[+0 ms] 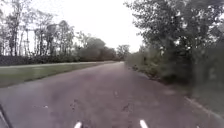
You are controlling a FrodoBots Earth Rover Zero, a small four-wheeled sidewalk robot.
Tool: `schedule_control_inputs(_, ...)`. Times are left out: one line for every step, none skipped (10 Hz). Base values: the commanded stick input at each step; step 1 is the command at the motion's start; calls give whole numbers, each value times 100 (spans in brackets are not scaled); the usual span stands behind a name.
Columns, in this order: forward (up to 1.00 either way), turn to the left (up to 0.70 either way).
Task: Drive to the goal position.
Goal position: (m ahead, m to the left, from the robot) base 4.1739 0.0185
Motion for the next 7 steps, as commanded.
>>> schedule_control_inputs(70, 0)
schedule_control_inputs(70, 0)
schedule_control_inputs(70, 0)
schedule_control_inputs(70, 0)
schedule_control_inputs(70, 0)
schedule_control_inputs(70, 0)
schedule_control_inputs(70, 0)
